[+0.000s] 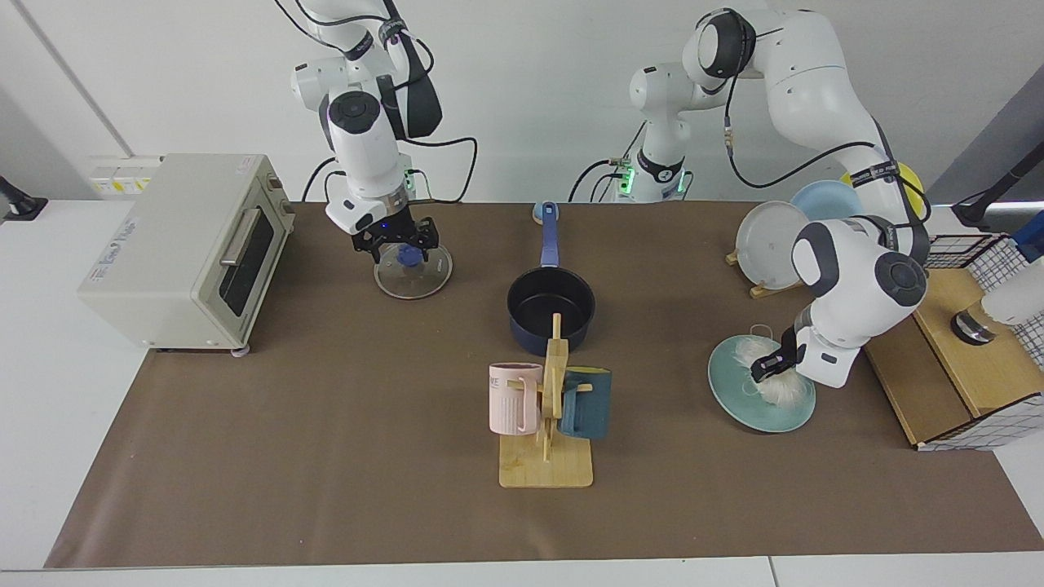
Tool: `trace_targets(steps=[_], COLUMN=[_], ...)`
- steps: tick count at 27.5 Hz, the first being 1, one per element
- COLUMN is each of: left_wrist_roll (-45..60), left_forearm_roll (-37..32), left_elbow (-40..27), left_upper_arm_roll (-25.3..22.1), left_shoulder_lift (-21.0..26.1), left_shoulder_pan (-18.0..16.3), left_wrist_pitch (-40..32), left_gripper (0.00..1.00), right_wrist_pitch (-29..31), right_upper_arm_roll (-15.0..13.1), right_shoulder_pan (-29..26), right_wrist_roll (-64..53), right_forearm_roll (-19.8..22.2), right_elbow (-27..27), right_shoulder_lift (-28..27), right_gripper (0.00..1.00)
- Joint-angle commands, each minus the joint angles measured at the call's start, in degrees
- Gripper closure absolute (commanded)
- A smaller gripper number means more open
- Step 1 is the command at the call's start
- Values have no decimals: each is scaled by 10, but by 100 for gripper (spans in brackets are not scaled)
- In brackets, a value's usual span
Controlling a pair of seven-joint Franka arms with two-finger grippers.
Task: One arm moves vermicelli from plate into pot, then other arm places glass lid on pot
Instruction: 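Carry the vermicelli over the pot with the left gripper while the right lifts the lid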
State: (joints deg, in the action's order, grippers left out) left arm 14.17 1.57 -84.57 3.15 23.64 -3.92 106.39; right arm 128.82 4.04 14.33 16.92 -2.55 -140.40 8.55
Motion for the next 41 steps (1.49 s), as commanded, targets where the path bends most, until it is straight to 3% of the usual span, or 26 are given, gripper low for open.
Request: trace_targets(steps=[1,9,15,22,32,37,41], left_wrist_roll=[27,138,220,274,299,296,301], left_forearm_roll=[8,12,11,46,51,51,50], left_elbow=[-13,-33,-102,-232,-281,-287,-292], left_upper_arm_roll=[16,112,200,265,301,301,301], left_shoulder_lift=[-69,-119,-155,-218,-173,-161,-123], left_shoulder_pan=[7,7,8,8,30,30,33], left_wrist_pitch=[-54,-88,-53,88,194,211,237], left_gripper=[100,100,100,100,100,100,100], right_wrist_pitch=[18,65,92,89,75,75,72], right_upper_arm_roll=[8,11,11,11,11,11,11], right_shoulder_pan=[4,8,8,8,9,8,9], right_wrist_roll=[23,31,32,36,35,33,29], right_forearm_roll=[7,7,7,7,7,7,7], right_elbow=[-36,-74,-98,-102,-103,-102,-102], right_shoulder_lift=[25,27,23,23,23,23,22], right_gripper=[0,0,0,0,8,26,42])
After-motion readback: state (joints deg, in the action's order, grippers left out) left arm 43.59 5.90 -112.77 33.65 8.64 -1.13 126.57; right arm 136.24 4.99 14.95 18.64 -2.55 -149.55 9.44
